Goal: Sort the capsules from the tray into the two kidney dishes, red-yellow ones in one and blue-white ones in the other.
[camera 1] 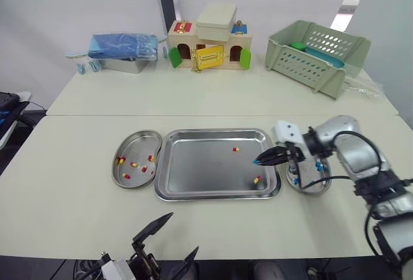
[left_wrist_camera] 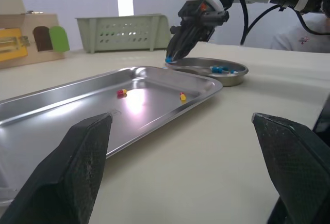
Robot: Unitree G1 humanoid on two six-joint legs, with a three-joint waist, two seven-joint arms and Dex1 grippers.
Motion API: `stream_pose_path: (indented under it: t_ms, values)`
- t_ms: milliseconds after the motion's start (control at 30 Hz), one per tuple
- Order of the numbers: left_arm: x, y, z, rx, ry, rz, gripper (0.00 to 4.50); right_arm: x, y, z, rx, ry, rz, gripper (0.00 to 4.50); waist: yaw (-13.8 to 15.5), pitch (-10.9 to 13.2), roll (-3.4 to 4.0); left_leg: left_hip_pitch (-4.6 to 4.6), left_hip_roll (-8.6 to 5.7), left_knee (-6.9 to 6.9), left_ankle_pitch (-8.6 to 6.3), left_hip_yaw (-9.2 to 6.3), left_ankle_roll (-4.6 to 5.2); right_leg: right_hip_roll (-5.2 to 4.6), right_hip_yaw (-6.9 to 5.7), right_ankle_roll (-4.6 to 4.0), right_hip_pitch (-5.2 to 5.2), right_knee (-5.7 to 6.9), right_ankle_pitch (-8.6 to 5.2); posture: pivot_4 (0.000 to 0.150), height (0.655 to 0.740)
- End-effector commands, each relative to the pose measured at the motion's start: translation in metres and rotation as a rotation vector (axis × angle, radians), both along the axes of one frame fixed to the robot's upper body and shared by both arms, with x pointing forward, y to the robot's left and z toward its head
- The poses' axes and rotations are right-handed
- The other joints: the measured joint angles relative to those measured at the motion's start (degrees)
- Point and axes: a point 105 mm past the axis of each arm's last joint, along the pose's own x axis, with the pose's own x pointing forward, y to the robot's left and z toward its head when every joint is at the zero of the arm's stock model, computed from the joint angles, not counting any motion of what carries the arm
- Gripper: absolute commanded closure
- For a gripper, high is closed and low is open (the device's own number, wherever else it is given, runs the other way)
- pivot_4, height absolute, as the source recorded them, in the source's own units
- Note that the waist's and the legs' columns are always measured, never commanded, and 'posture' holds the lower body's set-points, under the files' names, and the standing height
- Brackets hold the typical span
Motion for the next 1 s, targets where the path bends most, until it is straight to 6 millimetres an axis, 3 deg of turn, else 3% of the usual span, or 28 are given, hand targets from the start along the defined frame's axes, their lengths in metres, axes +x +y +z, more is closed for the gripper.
stream_pose_path:
  t_ms: [33, 267, 600, 633, 833, 1000]
  values:
    - [0.0, -0.005, 0.006, -0.021, -0.039, -0.054, 0.0, -0.006, -0.036, 0.019, 0.013, -0.042, -0.123, 4.5, 0.0, 0.0, 0.01, 0.0, 0.0, 0.0, 0.0, 0.0, 0.0, 0.0, 0.0, 0.0, 0.0, 0.01, 0.0, 0.15, 0.74]
    - [0.007, -0.014, 0.01, -0.033, -0.069, -0.161, 0.0, -0.021, -0.091, -0.001, -0.098, 0.007, -0.303, 4.5, -0.3, 0.0, 0.06, 0.07, 0.01, -0.01, 0.0, 0.03, 0.01, 0.03, 0.03, 0.0, 0.04, 0.02, 0.0, 0.15, 0.74]
    - [0.012, -0.016, 0.012, -0.04, -0.074, -0.193, 0.0, -0.022, -0.091, -0.015, -0.106, 0.015, -0.342, 4.5, -0.1, -0.1, 0.17, 0.07, 0.0, 0.0, 0.0, 0.04, 0.0, 0.02, 0.05, 0.02, 0.06, 0.01, 0.01, 0.15, 0.74]
    - [0.012, -0.016, 0.012, -0.039, -0.072, -0.193, 0.0, -0.022, -0.09, -0.015, -0.102, 0.019, -0.344, 3.93, -0.1, -0.1, 0.17, 0.06, 0.0, 0.0, 0.0, 0.04, 0.0, 0.01, 0.05, 0.02, 0.06, 0.0, 0.01, 0.15, 0.74]
    - [0.011, -0.014, 0.009, -0.034, -0.062, -0.184, 0.0, -0.021, -0.09, -0.013, -0.086, 0.025, -0.345, 2.9, -0.1, -0.1, 0.17, 0.07, 0.0, 0.0, 0.0, 0.04, 0.0, 0.01, 0.05, 0.02, 0.06, 0.0, 0.01, 0.15, 0.74]
    - [0.009, -0.012, 0.006, -0.025, -0.049, -0.176, 0.0, -0.023, -0.089, -0.01, -0.067, 0.036, -0.341, 1.55, -0.1, -0.1, 0.17, 0.07, 0.0, 0.0, 0.0, 0.04, 0.0, 0.01, 0.05, 0.02, 0.06, 0.0, 0.01, 0.15, 0.74]
